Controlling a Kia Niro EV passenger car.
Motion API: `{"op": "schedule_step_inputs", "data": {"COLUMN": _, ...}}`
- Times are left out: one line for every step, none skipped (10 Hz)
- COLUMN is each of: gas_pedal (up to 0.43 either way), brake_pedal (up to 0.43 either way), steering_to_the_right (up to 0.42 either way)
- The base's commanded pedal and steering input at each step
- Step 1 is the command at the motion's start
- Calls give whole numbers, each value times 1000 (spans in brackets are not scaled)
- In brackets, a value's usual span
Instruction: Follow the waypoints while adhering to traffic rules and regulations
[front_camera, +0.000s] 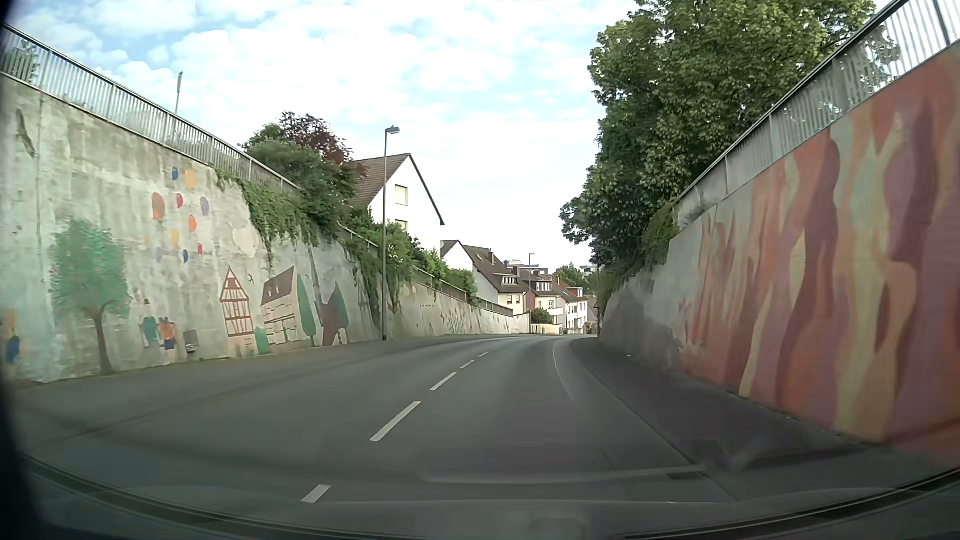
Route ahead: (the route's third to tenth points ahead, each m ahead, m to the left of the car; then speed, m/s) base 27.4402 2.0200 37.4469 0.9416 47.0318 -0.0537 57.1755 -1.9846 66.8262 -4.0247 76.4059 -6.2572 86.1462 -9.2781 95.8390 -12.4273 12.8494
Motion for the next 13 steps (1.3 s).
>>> {"op": "schedule_step_inputs", "data": {"gas_pedal": 0, "brake_pedal": 18, "steering_to_the_right": 12}}
{"op": "schedule_step_inputs", "data": {"gas_pedal": 0, "brake_pedal": 18, "steering_to_the_right": 12}}
{"op": "schedule_step_inputs", "data": {"gas_pedal": 0, "brake_pedal": 18, "steering_to_the_right": 12}}
{"op": "schedule_step_inputs", "data": {"gas_pedal": 0, "brake_pedal": 18, "steering_to_the_right": 12}}
{"op": "schedule_step_inputs", "data": {"gas_pedal": 0, "brake_pedal": 18, "steering_to_the_right": 13}}
{"op": "schedule_step_inputs", "data": {"gas_pedal": 0, "brake_pedal": 18, "steering_to_the_right": 15}}
{"op": "schedule_step_inputs", "data": {"gas_pedal": 0, "brake_pedal": 18, "steering_to_the_right": 16}}
{"op": "schedule_step_inputs", "data": {"gas_pedal": 0, "brake_pedal": 18, "steering_to_the_right": 15}}
{"op": "schedule_step_inputs", "data": {"gas_pedal": 0, "brake_pedal": 12, "steering_to_the_right": 15}}
{"op": "schedule_step_inputs", "data": {"gas_pedal": 0, "brake_pedal": 18, "steering_to_the_right": 16}}
{"op": "schedule_step_inputs", "data": {"gas_pedal": 0, "brake_pedal": 18, "steering_to_the_right": 16}}
{"op": "schedule_step_inputs", "data": {"gas_pedal": 0, "brake_pedal": 18, "steering_to_the_right": 16}}
{"op": "schedule_step_inputs", "data": {"gas_pedal": 0, "brake_pedal": 18, "steering_to_the_right": 16}}
